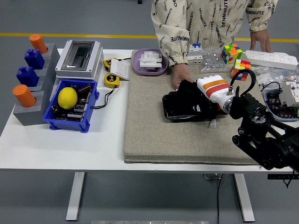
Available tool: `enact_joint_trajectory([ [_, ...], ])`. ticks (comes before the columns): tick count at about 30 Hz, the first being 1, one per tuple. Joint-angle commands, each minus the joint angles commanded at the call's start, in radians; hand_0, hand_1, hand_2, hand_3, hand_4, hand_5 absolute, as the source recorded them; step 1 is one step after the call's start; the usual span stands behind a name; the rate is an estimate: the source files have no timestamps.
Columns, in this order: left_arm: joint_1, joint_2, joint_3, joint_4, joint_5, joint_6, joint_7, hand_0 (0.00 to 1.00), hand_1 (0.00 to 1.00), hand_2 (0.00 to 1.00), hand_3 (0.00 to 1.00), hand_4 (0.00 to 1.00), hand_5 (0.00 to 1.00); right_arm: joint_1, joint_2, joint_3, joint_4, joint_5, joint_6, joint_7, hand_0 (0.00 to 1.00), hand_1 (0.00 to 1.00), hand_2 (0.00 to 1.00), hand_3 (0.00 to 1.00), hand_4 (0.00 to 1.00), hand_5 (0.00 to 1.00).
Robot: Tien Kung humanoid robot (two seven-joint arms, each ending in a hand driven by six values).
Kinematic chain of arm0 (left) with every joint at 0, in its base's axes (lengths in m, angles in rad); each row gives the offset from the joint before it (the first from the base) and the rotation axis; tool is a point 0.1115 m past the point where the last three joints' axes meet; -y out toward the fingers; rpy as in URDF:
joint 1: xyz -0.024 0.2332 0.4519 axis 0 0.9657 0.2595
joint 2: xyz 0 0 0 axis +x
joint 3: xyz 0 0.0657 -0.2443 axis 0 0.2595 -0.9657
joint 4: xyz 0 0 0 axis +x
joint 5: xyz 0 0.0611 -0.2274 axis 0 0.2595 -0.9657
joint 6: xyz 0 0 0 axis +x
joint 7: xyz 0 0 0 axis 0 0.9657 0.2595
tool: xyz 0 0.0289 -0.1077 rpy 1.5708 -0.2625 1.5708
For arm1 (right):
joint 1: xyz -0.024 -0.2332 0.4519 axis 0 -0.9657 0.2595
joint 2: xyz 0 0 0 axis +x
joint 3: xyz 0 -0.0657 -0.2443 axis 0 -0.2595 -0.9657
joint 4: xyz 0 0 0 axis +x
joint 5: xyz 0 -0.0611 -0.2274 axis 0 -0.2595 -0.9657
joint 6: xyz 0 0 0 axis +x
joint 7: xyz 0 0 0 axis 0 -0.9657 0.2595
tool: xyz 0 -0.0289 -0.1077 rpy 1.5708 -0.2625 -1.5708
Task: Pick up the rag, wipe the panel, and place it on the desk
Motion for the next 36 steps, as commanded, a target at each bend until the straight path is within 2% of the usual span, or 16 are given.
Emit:
enact_joint_trajectory([
  [21,0.002,-0.005,-0.014,-0.002,0.006,0.0,0.0,0.65,0.662,0.695,0.581,0.683,0.448,-0.069,-0.16,0.079,-0.001,-0.016,0.002,0.0,0.387,0.419,0.475,0.501,0.967,0.176],
  [36,0.004,-0.007,-0.022,-0.001,0.01,0.0,0.0,0.65,0.662,0.695,0.582,0.684,0.449,-0.115,-0.246,0.119,0.016,-0.022,0.007,-0.001,0.388,0.419,0.475,0.501,0.966,0.176],
])
